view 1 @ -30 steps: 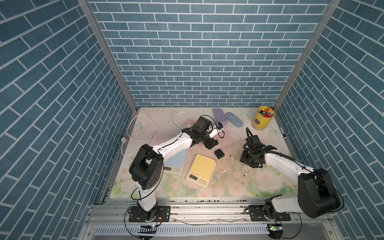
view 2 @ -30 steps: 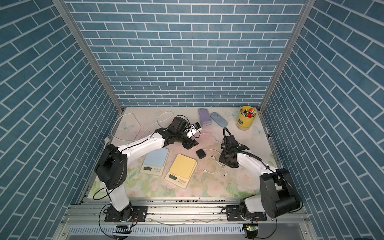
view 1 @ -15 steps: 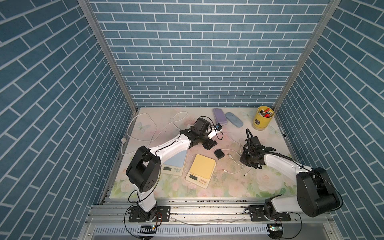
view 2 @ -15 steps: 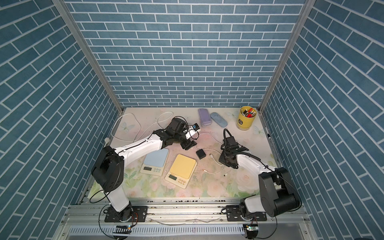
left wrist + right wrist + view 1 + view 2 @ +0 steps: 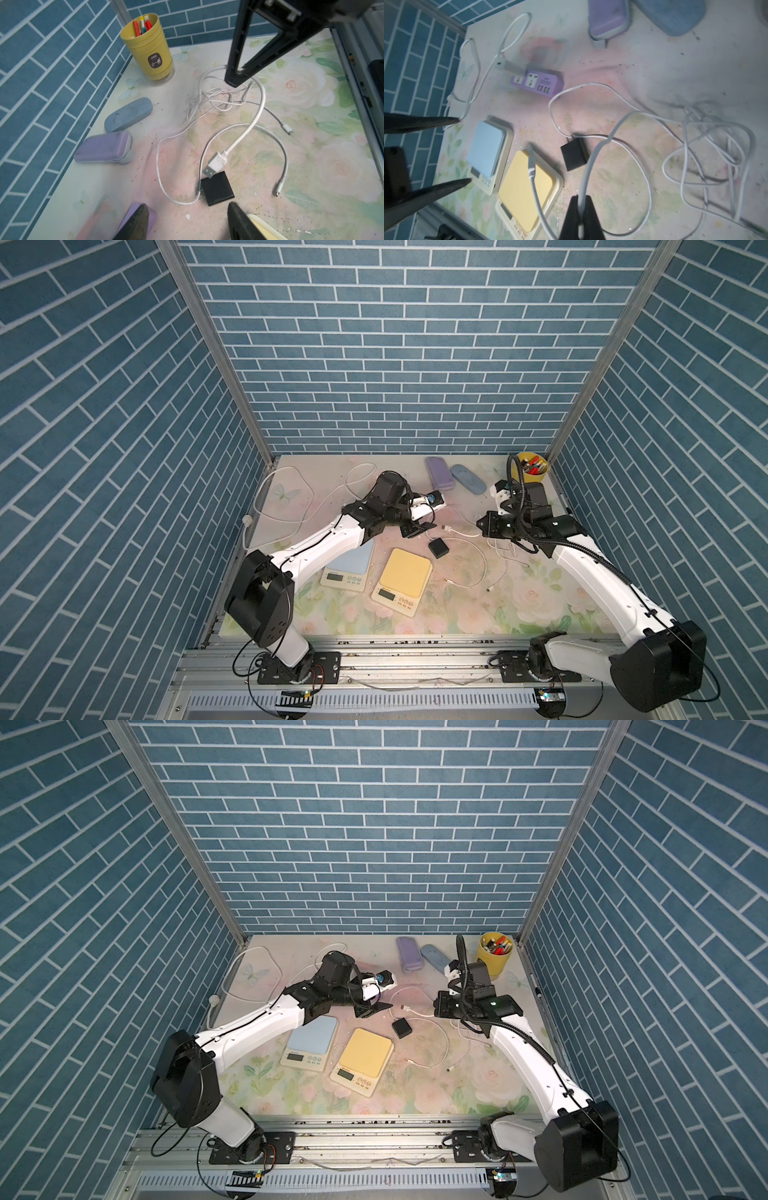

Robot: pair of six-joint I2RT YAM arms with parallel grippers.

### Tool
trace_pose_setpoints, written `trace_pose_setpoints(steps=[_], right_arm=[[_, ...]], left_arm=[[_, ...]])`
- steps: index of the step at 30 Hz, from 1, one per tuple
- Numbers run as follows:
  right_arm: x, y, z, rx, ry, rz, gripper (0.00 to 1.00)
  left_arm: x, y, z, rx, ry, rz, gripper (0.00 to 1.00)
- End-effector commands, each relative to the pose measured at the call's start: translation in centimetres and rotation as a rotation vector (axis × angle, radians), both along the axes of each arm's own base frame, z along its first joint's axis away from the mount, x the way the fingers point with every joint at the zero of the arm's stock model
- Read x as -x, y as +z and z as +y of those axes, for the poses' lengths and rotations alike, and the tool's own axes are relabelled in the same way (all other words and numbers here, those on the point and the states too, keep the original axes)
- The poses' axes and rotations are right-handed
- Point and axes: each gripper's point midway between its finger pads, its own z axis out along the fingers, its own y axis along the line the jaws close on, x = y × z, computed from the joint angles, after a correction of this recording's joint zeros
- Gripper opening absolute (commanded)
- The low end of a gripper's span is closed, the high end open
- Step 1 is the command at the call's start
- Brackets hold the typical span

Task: Charge the electronic scale
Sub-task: Pick up the charging cable from the center of the board.

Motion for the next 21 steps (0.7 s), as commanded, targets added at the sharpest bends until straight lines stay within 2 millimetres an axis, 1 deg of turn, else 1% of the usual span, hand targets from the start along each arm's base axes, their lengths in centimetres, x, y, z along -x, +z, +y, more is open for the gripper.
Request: trace_pose_setpoints(steps=[1, 5, 9, 12, 16, 21], right_arm=[[2.7, 2.4, 2.5, -0.068, 0.269, -0.059, 0.0], [3.1, 4.5, 3.4, -0.105, 0.358, -0.133, 0.0], [3.1, 5.7, 4.0, -0.129, 0.404, -0.16, 0.0], [2.8, 5.9, 4.1, -0.126, 0.405, -0.164, 0.0], [2.5, 5.9, 4.1, -0.127, 0.397, -0.165, 0.0], [2.1, 6.1, 4.0, -0.121, 0.382, -0.178, 0.0]], left_arm=[[2.4, 0.0, 0.2, 0.006, -0.134, 0.023, 0.62], [4.4, 0.6, 0.4, 0.057, -0.193, -0.004, 0.62], [5.2, 0.4, 1.2, 0.037, -0.198, -0.021, 0.61], [5.6, 0.3, 1.5, 0.027, -0.205, -0.012, 0.59], [6.1, 0.2, 1.4, 0.029, -0.217, 0.001, 0.55], [6.2, -0.2, 1.3, 0.021, -0.221, 0.017, 0.47]])
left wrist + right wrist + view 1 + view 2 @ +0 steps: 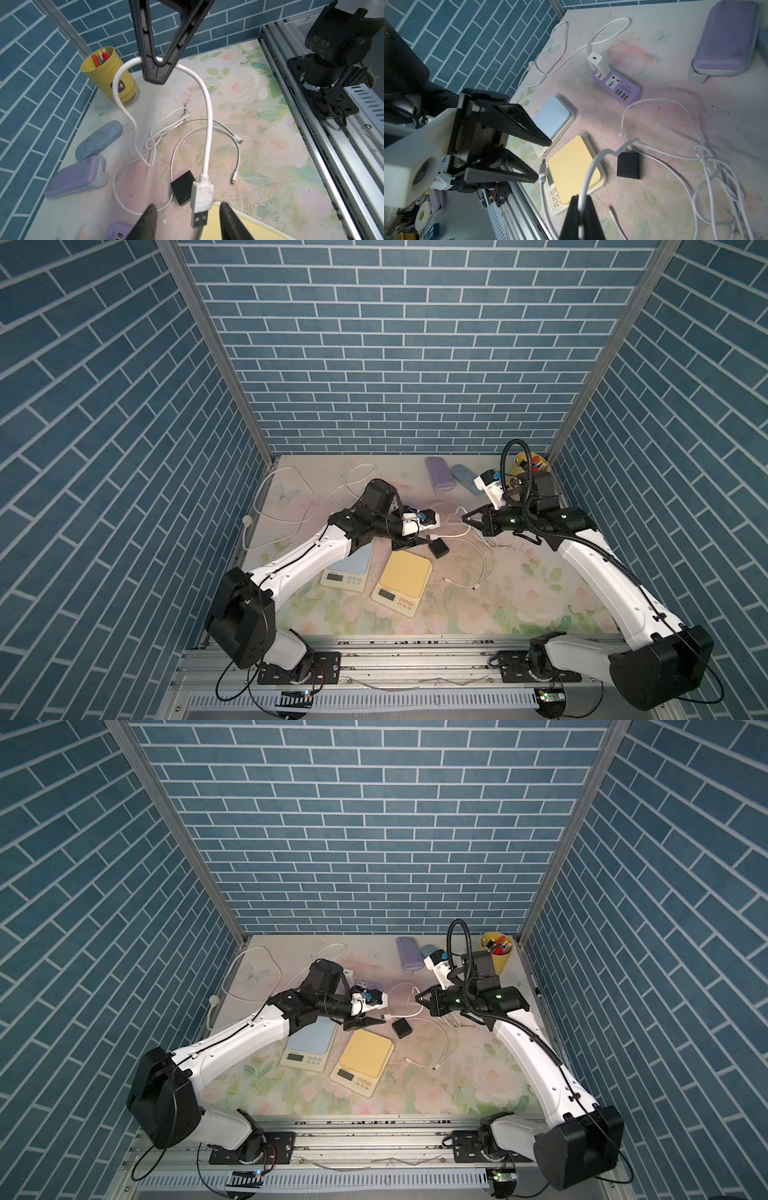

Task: Charge the electronic scale
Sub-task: Pick up the charging cable from the center of the board.

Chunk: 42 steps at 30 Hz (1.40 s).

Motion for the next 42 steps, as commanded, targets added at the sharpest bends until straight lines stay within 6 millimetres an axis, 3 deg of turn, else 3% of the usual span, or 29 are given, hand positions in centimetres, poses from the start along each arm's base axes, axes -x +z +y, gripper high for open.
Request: trace_pose_setpoints(steps=[1, 10, 20, 25, 27, 31, 37, 38, 40, 42], right_arm=[[-0.3, 1.0, 0.2, 0.001, 0.037, -0.059, 0.0], [-0.6, 1.2, 0.2, 0.001, 0.031, -0.072, 0.0], [-0.8, 1.4, 0.4, -0.015, 0.038, -0.078, 0.0], [-0.9, 1.3, 0.5, -0.023, 0.044, -0.073, 0.0], [-1.0, 1.2, 0.5, -0.024, 0.044, -0.069, 0.0], [-1.4, 1.0, 0.5, -0.021, 0.024, -0.06, 0.0], [-2.8, 1.2, -0.2, -0.016, -0.08, -0.068, 0.0], [-3.1, 1.3, -0.5, -0.018, -0.112, -0.061, 0.06], [-4.0, 1.1, -1.4, -0.011, -0.221, -0.025, 0.38], [-4.8, 0.5, -2.9, -0.001, -0.373, 0.038, 0.56]], left_arm=[[0.8, -0.7, 0.1, -0.016, -0.026, 0.032, 0.46], [1.2, -1.0, -0.4, -0.014, -0.051, 0.058, 0.44], [1.0, -1.1, -1.0, -0.007, -0.071, 0.079, 0.33], [0.9, -1.0, -1.2, 0.002, -0.072, 0.081, 0.33], [1.0, -0.9, -1.2, 0.006, -0.077, 0.081, 0.27], [1.0, -1.1, -1.1, -0.002, -0.07, 0.088, 0.0], [0.1, -1.1, -0.8, -0.022, -0.011, 0.083, 0.0], [-0.1, -1.1, -0.7, -0.027, 0.001, 0.077, 0.0], [-0.8, -1.1, -0.5, -0.041, 0.048, 0.06, 0.0], [-2.1, -1.0, -0.1, -0.06, 0.128, 0.017, 0.0]])
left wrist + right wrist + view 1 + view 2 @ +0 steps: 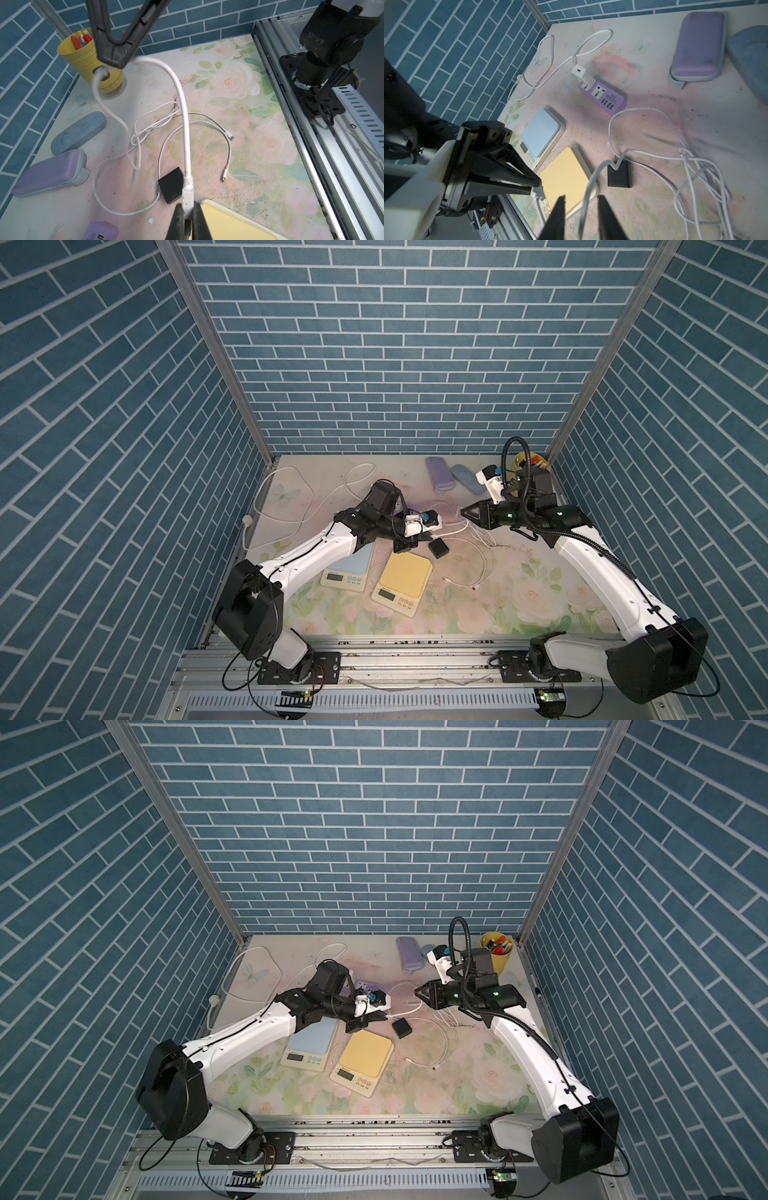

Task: Charge the electronic scale
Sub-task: Pick up the charging cable from the center of the board.

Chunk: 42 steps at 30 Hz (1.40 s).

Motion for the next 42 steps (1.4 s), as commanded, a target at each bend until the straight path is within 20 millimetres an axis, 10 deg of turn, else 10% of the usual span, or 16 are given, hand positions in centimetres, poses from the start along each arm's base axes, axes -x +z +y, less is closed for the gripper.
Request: trace_pose_setpoints(steps=[1, 11, 33, 39, 42], right_arm=[[-1.9, 0.4, -2.6, -0.017, -0.282, 0.061, 0.61], [-0.4, -2.5, 3.8, -0.222, -0.345, 0.29, 0.67], [-4.6, -3.3, 10.0, -0.421, -0.301, 0.42, 0.58], [-4.0, -3.2, 11.6, -0.45, -0.241, 0.424, 0.0], [-3.7, -2.1, 11.8, -0.477, -0.171, 0.332, 0.0]], left_arm=[[-2.4, 1.0, 0.6, -0.036, 0.142, -0.085, 0.0], [-7.3, 1.5, 2.2, -0.186, 0.511, -0.338, 0.0], [-5.5, 1.4, 1.6, -0.155, 0.506, -0.347, 0.0], [-5.6, 1.5, 1.5, -0.149, 0.516, -0.34, 0.05], [-5.9, 2.2, 2.2, -0.12, 0.561, -0.344, 0.38]])
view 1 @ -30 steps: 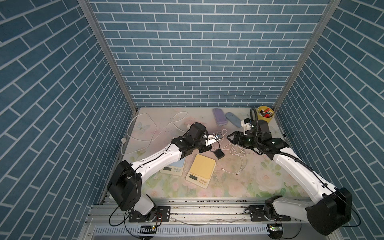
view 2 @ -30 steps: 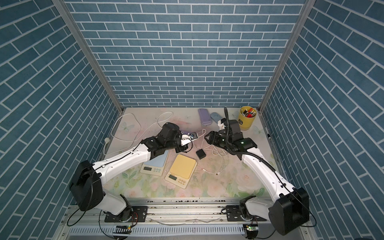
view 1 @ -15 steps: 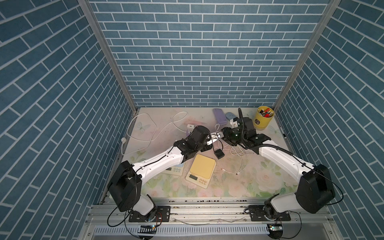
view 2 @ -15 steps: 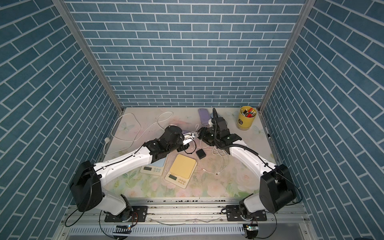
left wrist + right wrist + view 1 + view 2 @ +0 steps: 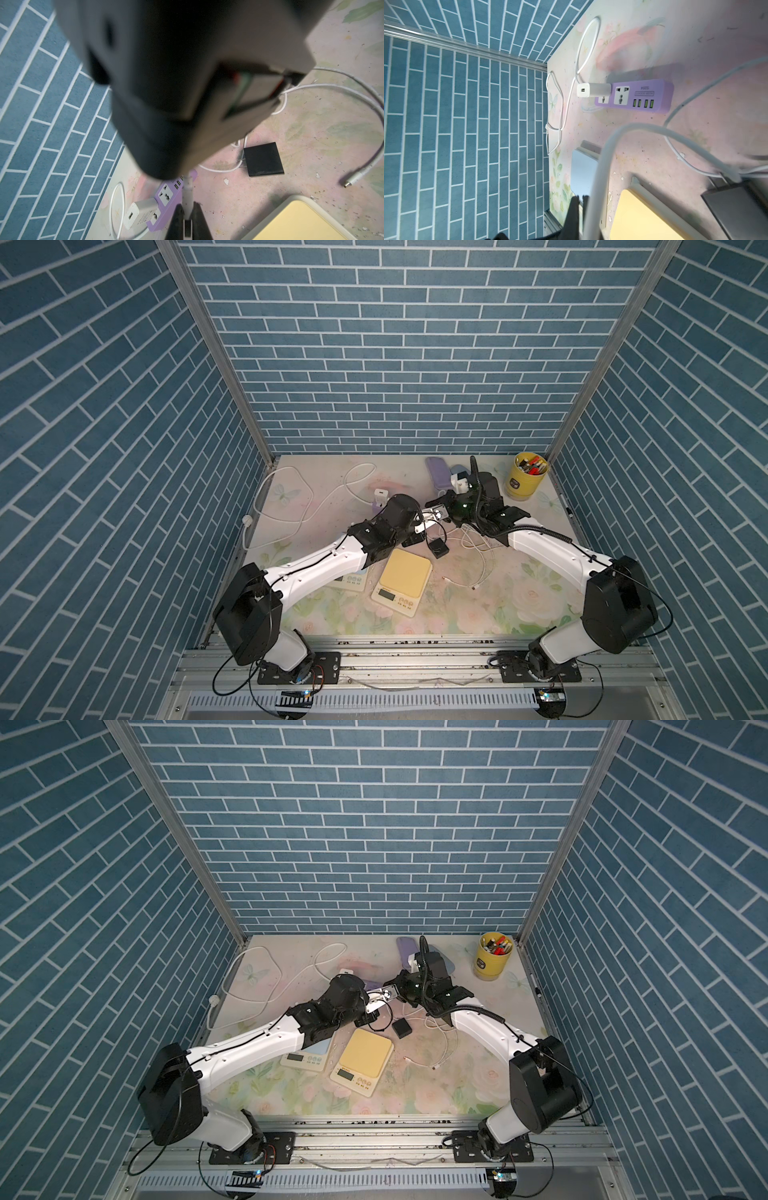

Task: Charge the electronic scale
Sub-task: Pick up the charging cable from the center of the board.

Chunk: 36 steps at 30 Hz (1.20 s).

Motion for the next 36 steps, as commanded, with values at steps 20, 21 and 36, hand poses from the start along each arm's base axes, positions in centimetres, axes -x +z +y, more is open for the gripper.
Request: trace_pose_setpoints(steps=[20, 21, 36], right_arm=[[6.8, 9.3, 1.9, -0.078, 0.602, -0.698, 0.0], [6.9, 9.4, 1.9, -0.081, 0.605, -0.702, 0.0], [7.5, 10.9, 1.3, -0.109, 0.626, -0.727, 0.0]], left_arm=[[6.0, 4.2, 0.7, 0.474, -0.417, 0.452, 0.54], [5.9, 4.3, 0.7, 0.488, -0.42, 0.459, 0.54], [6.0, 4.4, 0.7, 0.539, -0.47, 0.556, 0.48]])
